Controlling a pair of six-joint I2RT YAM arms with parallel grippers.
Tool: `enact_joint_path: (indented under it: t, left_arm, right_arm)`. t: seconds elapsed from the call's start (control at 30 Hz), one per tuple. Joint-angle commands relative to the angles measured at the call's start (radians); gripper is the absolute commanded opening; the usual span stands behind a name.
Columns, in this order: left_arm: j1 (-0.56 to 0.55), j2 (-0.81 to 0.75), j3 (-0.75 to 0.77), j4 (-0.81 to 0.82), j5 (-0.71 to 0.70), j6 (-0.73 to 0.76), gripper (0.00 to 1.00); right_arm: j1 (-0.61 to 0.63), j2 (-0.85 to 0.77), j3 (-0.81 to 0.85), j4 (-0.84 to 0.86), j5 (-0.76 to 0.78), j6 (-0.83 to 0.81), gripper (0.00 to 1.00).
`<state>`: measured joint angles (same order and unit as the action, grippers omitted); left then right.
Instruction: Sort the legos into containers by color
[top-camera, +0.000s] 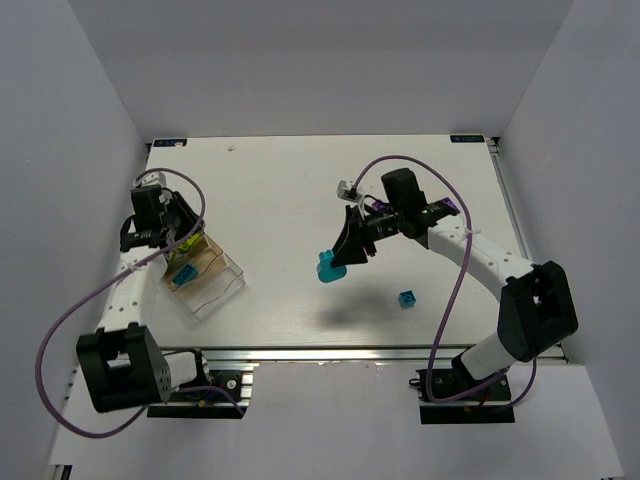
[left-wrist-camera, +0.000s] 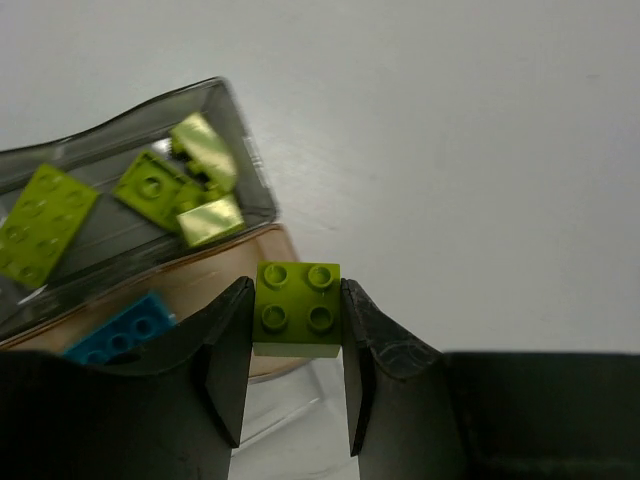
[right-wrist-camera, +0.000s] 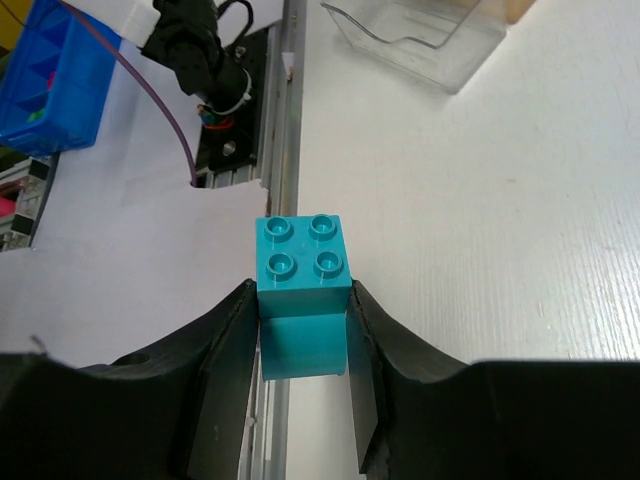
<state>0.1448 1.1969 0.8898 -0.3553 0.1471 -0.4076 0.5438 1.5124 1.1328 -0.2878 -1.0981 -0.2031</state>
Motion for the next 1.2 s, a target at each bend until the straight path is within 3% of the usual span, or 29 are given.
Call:
enact_joint_path:
  t: [0.0, 0.37, 0.47, 0.5, 0.6, 0.63, 0.73, 0.9, 1.03, 1.07, 1.17]
  left_arm:
    - [0.021, 0.061, 0.09, -0.16, -0.19, 0.044, 0.0]
    - [0.07, 0.231, 0.149, -0.119, -0.359, 0.05, 0.0]
    - [0.073, 0.251, 0.149, -0.096, -0.377, 0.046, 0.19]
    - [0.073, 0.257, 0.147, -0.093, -0.382, 0.044, 0.37]
    - [0.075, 0.26, 0.15, -0.086, -0.392, 0.038, 0.6]
    - [0.075, 0.259, 0.15, -0.089, -0.389, 0.036, 0.73]
    - [0.075, 0.233, 0.146, -0.093, -0.37, 0.029, 0.82]
    - [0.073, 0.156, 0.107, -0.102, -0.285, -0.002, 0.86]
    - [0.038, 0.06, 0.043, -0.076, -0.152, -0.043, 0.82]
    - [0.029, 0.015, 0.028, -0.036, -0.083, -0.049, 0.77]
    - [-0.014, -0.071, -0.05, 0.133, 0.219, -0.108, 0.75]
  right_arm:
    - [0.001, -0.046, 0.033, -0.05, 0.044, -0.064, 0.0]
    - [-0.001, -0.069, 0.002, -0.027, 0.064, -0.067, 0.0]
    - [-0.001, -0.072, -0.007, -0.027, 0.066, -0.071, 0.0]
    - [-0.001, -0.072, -0.008, -0.027, 0.066, -0.071, 0.0]
    - [0.001, -0.072, -0.008, -0.027, 0.069, -0.073, 0.0]
    - [0.001, -0.072, -0.008, -0.027, 0.07, -0.071, 0.0]
    - [0.001, -0.066, -0.002, -0.027, 0.073, -0.071, 0.0]
    - [0.001, -0.047, 0.022, -0.002, 0.069, -0.03, 0.0]
    - [-0.001, -0.031, 0.024, 0.1, 0.084, 0.179, 0.0]
    - [-0.002, -0.026, 0.022, 0.128, 0.095, 0.236, 0.0]
    - [-0.011, -0.005, 0.007, 0.24, 0.086, 0.457, 0.0]
